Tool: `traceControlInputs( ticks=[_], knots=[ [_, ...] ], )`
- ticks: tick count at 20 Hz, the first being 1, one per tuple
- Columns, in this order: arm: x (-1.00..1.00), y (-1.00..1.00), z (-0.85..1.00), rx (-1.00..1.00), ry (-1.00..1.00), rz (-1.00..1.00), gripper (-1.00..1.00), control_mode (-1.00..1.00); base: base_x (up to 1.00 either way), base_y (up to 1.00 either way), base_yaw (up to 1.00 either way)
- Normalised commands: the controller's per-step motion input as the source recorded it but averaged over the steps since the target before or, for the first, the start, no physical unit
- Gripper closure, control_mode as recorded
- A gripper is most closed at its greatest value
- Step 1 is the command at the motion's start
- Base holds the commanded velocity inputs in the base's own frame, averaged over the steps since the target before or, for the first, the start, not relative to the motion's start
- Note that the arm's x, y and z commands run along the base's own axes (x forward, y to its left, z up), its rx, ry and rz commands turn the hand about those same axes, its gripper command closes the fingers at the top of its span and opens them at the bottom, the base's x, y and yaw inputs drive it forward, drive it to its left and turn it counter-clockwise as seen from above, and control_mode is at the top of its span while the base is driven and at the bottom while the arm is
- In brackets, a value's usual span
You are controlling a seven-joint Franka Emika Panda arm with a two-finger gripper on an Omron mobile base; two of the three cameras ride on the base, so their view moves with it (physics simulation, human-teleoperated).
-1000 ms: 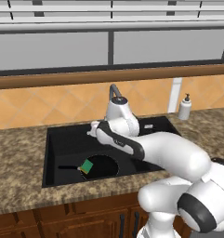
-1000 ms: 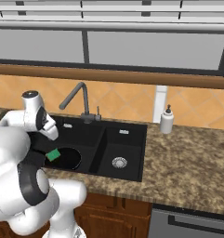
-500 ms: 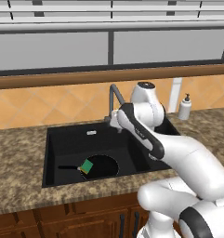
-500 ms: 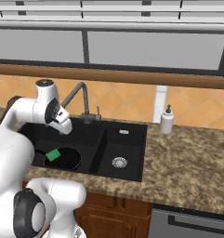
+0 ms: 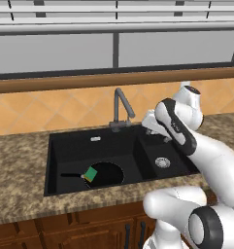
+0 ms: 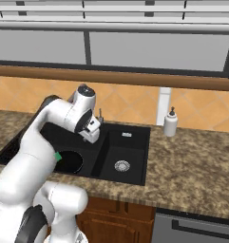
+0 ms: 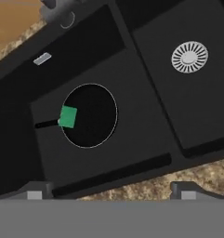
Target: Pick the pan and sponge and place them into the sink. Then turn on the water.
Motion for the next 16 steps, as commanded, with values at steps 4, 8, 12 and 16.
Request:
traceControlInputs(
  ticks=[4, 8, 12, 16],
  knots=[
    [0.75, -0.67, -0.35, 0.23, 0.00, -0.02, -1.00, -1.00, 0.00, 0.00, 0.00],
    [0.90, -0.17, -0.24, 0.26, -0.03, 0.00, -1.00, -1.00, 0.00, 0.00, 0.00],
    [0.76, 0.00, -0.12, 0.24, -0.07, 0.00, -1.00, -1.00, 0.00, 0.00, 0.00],
    [0.31, 0.00, -0.11, 0.05, 0.00, 0.00, -1.00, -1.00, 0.00, 0.00, 0.00]
  ],
)
